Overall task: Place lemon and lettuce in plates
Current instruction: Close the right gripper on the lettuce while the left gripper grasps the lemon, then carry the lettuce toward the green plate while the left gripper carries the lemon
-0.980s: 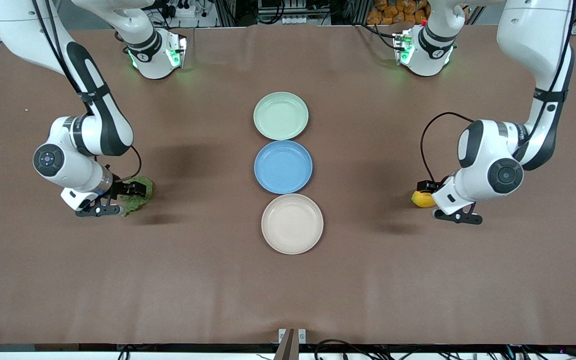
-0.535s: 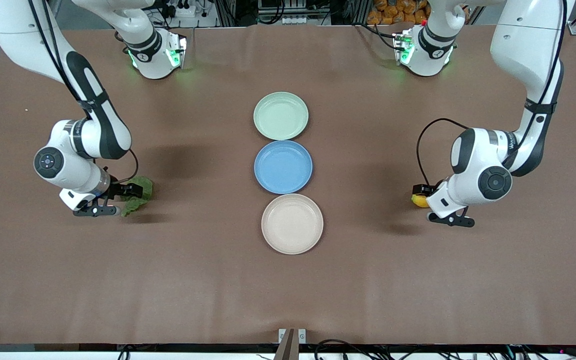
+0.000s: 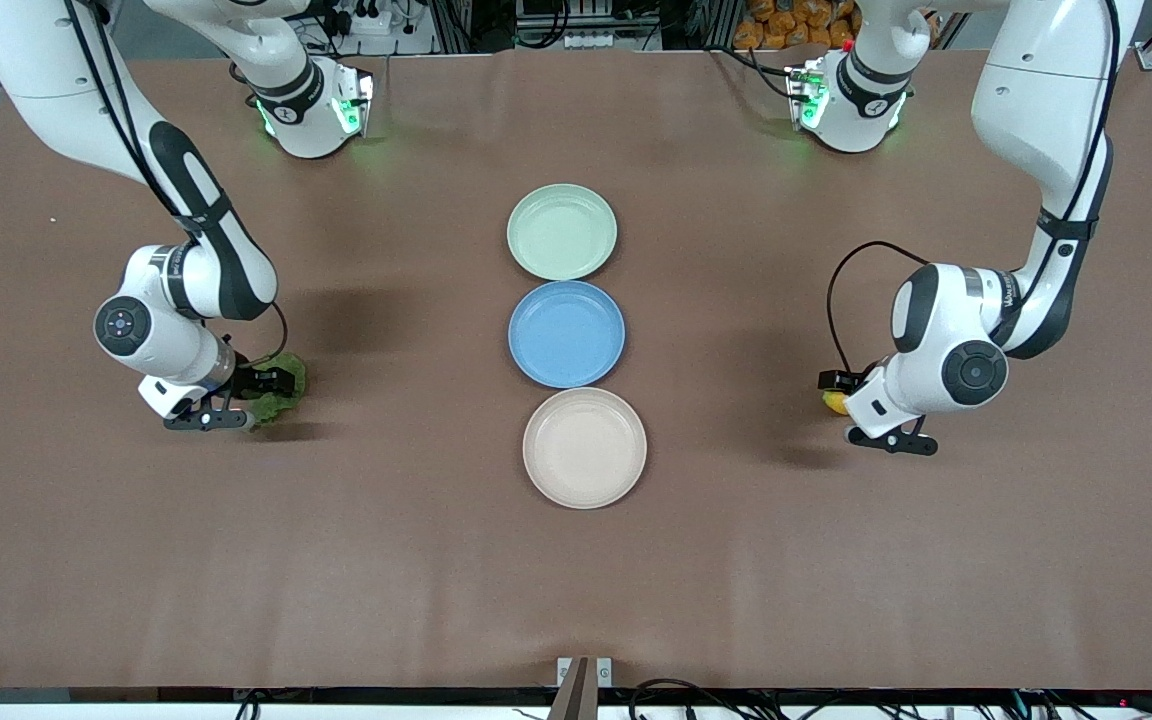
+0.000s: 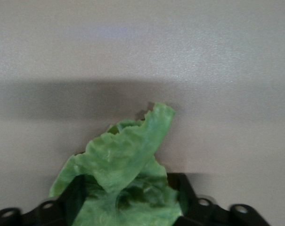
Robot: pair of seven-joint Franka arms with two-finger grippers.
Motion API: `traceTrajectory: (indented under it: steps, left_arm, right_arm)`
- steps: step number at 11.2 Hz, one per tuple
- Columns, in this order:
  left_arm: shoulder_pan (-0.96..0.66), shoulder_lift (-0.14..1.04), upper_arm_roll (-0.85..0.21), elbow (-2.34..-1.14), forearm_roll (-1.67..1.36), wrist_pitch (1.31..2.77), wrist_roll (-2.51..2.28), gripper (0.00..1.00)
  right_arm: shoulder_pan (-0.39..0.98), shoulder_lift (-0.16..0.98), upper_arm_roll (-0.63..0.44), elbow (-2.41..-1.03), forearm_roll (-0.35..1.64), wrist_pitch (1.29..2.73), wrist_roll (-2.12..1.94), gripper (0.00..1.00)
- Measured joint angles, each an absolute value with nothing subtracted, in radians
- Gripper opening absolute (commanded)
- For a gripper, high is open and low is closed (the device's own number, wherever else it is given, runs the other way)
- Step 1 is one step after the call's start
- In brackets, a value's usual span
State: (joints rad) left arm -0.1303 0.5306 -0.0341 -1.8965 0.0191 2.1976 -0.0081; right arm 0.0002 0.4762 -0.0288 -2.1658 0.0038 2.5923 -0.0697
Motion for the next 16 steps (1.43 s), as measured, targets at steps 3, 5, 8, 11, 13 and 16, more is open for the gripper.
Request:
traceTrajectory:
  steps: [3, 5, 8, 11, 13, 16]
  left_arm:
    - [-0.13, 0.54, -0.034, -1.893, 0.019, 2.199, -0.008, 0.83]
    - [-0.13, 0.55, -0.034, -1.886, 0.019, 2.215, -0.011, 0.0]
    - [-0.124, 0.552, -0.033, -1.875, 0.018, 2.22, -0.015, 0.0]
    - [-0.124, 0.552, -0.033, -1.868, 0.018, 2.228, -0.015, 0.0]
    - [-0.127, 0.552, -0.034, -1.827, 0.017, 2.226, -0.026, 0.0]
    - [-0.13, 0.546, -0.068, -1.744, 0.015, 2.21, -0.133, 0.0]
  right_arm:
    - [0.01, 0.469, -0.021, -2.165, 0.004, 2.594, -0.067, 0.0]
    - [0.014, 0.467, -0.021, -2.161, 0.004, 2.594, -0.067, 0.0]
    - [0.031, 0.466, -0.021, -2.144, 0.004, 2.594, -0.045, 0.0]
    - [0.071, 0.451, -0.021, -2.081, 0.004, 2.494, 0.04, 0.0]
    - [0.095, 0.412, -0.021, -2.044, 0.005, 2.397, 0.1, 0.0]
    - [0.137, 0.35, 0.013, -2.032, 0.019, 2.307, 0.238, 0.0]
